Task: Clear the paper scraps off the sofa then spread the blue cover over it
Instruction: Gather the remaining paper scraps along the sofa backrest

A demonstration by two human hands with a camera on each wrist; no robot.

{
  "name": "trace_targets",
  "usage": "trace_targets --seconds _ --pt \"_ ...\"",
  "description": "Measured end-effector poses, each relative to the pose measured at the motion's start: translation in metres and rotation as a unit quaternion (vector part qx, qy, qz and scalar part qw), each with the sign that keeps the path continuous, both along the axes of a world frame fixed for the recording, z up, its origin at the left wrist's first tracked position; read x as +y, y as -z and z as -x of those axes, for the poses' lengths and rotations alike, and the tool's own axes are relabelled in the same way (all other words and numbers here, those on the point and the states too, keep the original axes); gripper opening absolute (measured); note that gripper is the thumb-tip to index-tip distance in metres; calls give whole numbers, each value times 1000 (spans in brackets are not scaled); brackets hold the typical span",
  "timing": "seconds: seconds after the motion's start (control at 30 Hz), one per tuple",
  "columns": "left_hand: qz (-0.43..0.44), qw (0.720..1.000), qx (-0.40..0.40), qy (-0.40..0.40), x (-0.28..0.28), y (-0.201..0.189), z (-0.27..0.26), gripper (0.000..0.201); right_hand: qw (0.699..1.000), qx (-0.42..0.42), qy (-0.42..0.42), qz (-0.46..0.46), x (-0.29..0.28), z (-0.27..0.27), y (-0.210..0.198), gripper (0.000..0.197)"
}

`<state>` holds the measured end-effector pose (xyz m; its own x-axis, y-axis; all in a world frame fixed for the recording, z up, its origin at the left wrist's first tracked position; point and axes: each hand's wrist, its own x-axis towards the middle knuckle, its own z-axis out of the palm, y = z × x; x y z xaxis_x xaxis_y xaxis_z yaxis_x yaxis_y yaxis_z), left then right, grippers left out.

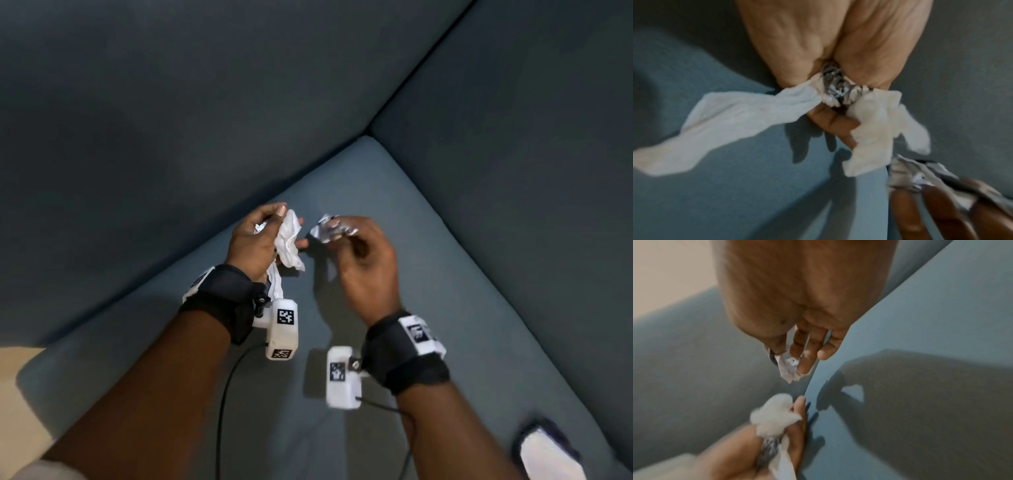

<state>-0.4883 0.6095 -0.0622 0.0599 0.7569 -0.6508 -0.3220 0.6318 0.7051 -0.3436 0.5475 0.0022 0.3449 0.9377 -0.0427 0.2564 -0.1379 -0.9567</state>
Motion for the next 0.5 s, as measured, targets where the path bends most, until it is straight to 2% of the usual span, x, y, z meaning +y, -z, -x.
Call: trace_targets --seconds 0.07,0.17,0.27,0.4,0.5 --pt "-10 1000 -18 3 -5 -2 -6 19 992 -108 -58 -9 -17 16 13 23" --pt "9 999 -23 28 -16 -7 -20 32 985 -165 -52 7 -30 33 31 22" --pt "16 999 7 28 -25 -15 -23 42 990 -128 -27 54 -32 33 38 22" --pt "-65 992 52 97 -40 -26 -27 40 985 -116 -22 129 -33 21 37 13" --pt "-87 987 44 127 -48 -32 -36 39 986 -85 48 137 -45 12 30 9"
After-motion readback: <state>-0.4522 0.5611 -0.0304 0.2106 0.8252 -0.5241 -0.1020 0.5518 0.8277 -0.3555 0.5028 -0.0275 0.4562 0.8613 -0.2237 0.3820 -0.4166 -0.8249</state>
